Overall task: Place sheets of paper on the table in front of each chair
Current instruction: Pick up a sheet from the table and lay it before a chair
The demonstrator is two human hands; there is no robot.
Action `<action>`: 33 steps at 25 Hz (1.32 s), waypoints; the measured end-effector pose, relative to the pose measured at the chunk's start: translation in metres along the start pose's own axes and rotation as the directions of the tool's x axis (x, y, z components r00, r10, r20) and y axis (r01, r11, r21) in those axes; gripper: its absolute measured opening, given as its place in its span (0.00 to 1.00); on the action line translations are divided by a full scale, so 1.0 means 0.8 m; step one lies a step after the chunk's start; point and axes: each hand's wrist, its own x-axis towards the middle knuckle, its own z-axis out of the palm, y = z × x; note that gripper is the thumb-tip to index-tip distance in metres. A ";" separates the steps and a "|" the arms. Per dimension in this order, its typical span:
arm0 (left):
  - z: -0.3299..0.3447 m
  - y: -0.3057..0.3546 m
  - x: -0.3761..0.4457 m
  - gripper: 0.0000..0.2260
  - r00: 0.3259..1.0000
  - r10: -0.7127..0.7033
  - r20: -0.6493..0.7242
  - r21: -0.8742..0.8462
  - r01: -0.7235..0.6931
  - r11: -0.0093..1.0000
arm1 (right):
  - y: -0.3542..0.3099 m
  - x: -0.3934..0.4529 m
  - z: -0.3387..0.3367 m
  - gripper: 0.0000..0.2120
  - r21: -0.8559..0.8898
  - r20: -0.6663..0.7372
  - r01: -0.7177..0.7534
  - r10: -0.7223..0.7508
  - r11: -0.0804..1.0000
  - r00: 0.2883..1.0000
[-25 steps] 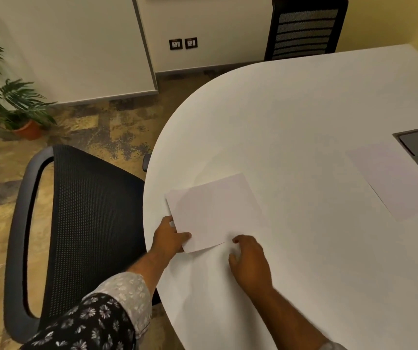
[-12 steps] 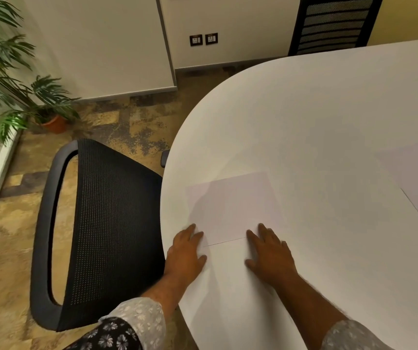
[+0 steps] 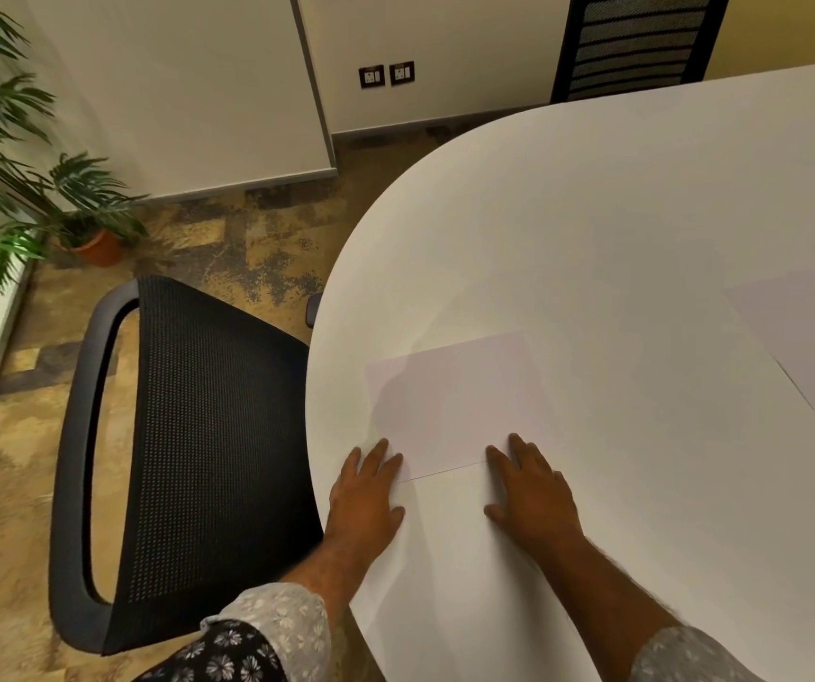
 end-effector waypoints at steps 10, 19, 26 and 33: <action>0.010 -0.004 0.000 0.40 1.000 -0.002 -0.024 -0.107 -0.001 0.994 | 0.001 -0.030 0.011 0.48 -0.007 -0.043 0.058 -0.059 0.998 0.997; 0.004 0.002 -0.003 0.39 1.000 -0.012 0.004 -0.055 0.013 0.998 | 0.004 -0.086 0.032 0.45 0.048 -0.025 0.073 -0.072 0.996 0.997; 0.016 0.022 -0.034 0.40 0.996 0.003 -0.089 -0.155 -0.017 0.988 | 0.031 -0.132 0.030 0.44 0.105 -0.054 0.007 -0.001 0.994 0.999; 0.012 0.133 -0.077 0.33 0.975 0.121 -0.185 -0.289 -0.172 0.942 | 0.095 -0.192 -0.008 0.42 0.189 -0.155 -0.085 0.115 0.978 0.981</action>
